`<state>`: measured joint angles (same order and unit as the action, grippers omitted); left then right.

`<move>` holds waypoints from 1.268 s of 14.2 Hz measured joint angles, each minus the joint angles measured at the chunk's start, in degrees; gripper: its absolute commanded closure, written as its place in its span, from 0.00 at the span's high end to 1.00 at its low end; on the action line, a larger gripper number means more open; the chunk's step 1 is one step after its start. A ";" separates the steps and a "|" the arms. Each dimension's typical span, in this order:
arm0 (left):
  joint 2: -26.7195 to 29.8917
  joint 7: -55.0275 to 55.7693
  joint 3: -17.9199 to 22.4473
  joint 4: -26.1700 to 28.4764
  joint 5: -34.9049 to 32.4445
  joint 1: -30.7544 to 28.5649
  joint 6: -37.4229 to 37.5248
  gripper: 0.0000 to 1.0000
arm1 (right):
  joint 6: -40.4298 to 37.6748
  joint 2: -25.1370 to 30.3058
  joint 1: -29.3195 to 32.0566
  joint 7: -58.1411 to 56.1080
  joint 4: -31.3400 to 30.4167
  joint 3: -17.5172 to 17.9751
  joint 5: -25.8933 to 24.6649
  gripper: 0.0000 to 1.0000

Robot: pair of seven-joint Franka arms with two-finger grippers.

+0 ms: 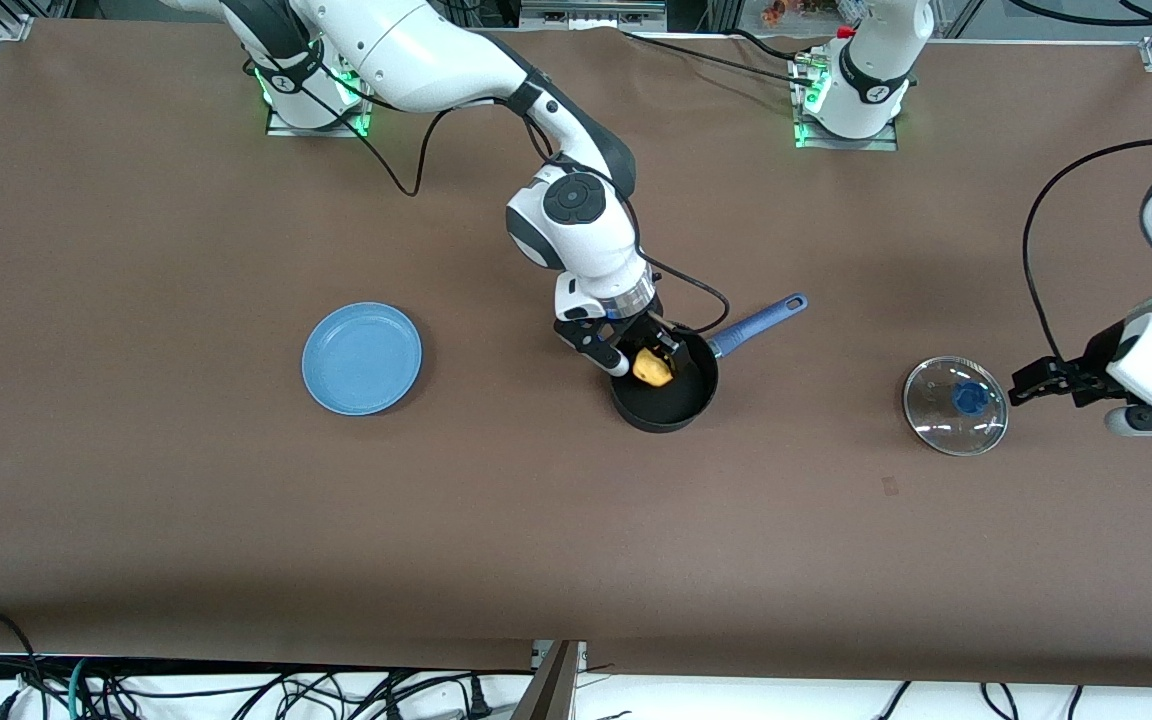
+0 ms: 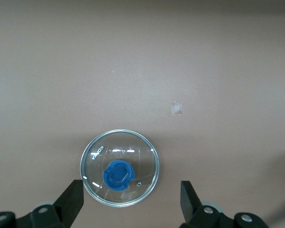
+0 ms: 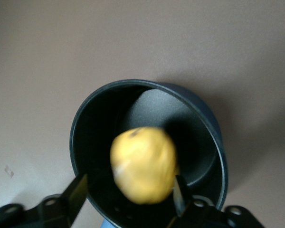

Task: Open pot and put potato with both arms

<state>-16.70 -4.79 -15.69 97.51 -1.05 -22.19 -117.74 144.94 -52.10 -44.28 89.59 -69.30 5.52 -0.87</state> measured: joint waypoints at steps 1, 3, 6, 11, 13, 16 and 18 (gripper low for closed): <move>-0.01 0.02 -0.04 -1.70 0.02 0.01 1.83 0.91 | -2.90 0.01 0.24 -0.89 0.60 -0.24 -0.01 1.00; -0.02 0.02 -0.10 -5.57 0.02 0.17 6.30 0.91 | -10.23 0.43 1.49 -5.18 2.86 -0.31 0.00 1.00; 0.03 1.30 -0.25 -12.89 0.02 1.87 14.86 0.91 | -24.71 3.52 5.11 -16.75 5.77 -0.30 0.01 1.00; -0.02 9.05 -0.58 -15.86 0.02 7.14 20.07 0.91 | -47.39 13.01 14.95 -46.37 6.48 -0.38 -0.02 1.00; -0.07 12.47 -0.64 -17.66 -0.04 9.16 23.12 0.91 | -52.48 16.11 20.25 -58.85 6.45 -0.46 -0.02 1.00; -0.04 16.86 -0.70 -21.27 -1.75 13.24 27.32 0.94 | -55.85 20.33 27.58 -70.79 5.94 -0.54 -0.09 1.00; -0.05 17.67 -0.69 -21.75 -2.24 14.10 27.75 0.95 | -56.46 24.84 30.99 -74.19 3.41 -0.49 -0.09 1.00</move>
<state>-16.75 12.88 -16.38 75.76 -3.29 -8.09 -89.99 88.48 -27.26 -13.29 15.40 -65.89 5.03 -0.96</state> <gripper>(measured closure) 0.062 0.000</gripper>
